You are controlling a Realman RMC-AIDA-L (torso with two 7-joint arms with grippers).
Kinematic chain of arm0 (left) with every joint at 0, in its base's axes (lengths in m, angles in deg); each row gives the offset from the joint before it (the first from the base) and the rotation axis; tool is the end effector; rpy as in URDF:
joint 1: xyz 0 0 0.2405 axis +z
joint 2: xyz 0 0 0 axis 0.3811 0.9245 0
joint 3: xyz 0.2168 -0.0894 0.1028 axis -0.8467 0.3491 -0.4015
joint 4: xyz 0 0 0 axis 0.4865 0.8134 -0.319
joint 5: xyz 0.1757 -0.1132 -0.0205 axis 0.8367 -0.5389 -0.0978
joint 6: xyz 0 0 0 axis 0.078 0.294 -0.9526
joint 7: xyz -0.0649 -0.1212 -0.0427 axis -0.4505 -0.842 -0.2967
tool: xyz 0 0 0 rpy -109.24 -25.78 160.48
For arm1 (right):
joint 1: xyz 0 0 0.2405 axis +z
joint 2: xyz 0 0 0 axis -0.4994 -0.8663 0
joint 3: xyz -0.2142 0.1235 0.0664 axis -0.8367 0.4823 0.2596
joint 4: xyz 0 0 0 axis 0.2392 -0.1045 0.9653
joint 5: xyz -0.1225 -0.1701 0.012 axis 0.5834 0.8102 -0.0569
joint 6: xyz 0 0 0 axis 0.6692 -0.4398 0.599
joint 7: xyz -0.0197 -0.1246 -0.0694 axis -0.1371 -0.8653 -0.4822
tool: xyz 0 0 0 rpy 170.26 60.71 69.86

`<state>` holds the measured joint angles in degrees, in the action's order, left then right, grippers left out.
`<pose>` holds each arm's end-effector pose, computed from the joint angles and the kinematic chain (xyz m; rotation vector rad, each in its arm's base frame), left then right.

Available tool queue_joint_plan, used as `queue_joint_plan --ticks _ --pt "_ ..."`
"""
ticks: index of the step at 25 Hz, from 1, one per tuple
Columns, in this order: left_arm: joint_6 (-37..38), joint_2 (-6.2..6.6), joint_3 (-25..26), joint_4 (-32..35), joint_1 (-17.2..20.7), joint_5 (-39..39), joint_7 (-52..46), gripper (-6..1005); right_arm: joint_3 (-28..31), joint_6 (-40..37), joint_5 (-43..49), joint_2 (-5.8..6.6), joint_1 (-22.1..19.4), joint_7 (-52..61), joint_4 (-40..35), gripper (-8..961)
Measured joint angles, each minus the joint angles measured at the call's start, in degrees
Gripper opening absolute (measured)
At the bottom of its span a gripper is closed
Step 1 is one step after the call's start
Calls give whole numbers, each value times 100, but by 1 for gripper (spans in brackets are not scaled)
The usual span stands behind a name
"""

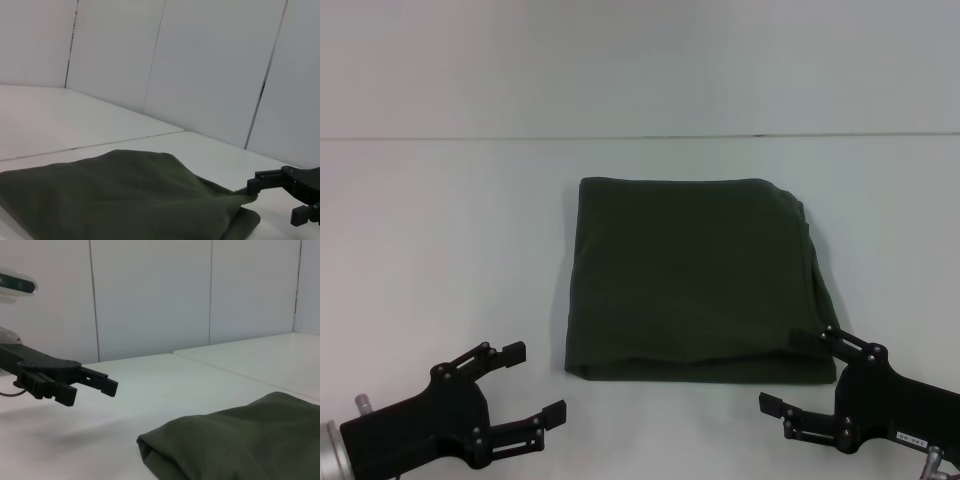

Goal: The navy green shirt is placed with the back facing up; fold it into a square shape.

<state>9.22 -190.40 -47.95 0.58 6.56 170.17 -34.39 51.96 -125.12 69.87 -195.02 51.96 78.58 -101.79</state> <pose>-0.3221 0.2361 -0.0286 -2.5133 -0.6356 -0.8223 0.3139 0.2627 -0.0522 -2.5726 0.3460 0.7167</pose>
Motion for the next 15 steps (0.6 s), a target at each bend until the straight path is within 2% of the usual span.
queue_joint_plan --ticks 15 --pt "54 -3 21 -37 -19 -32 -4 950 71 -29 -3 18 -100 0 -38 924"
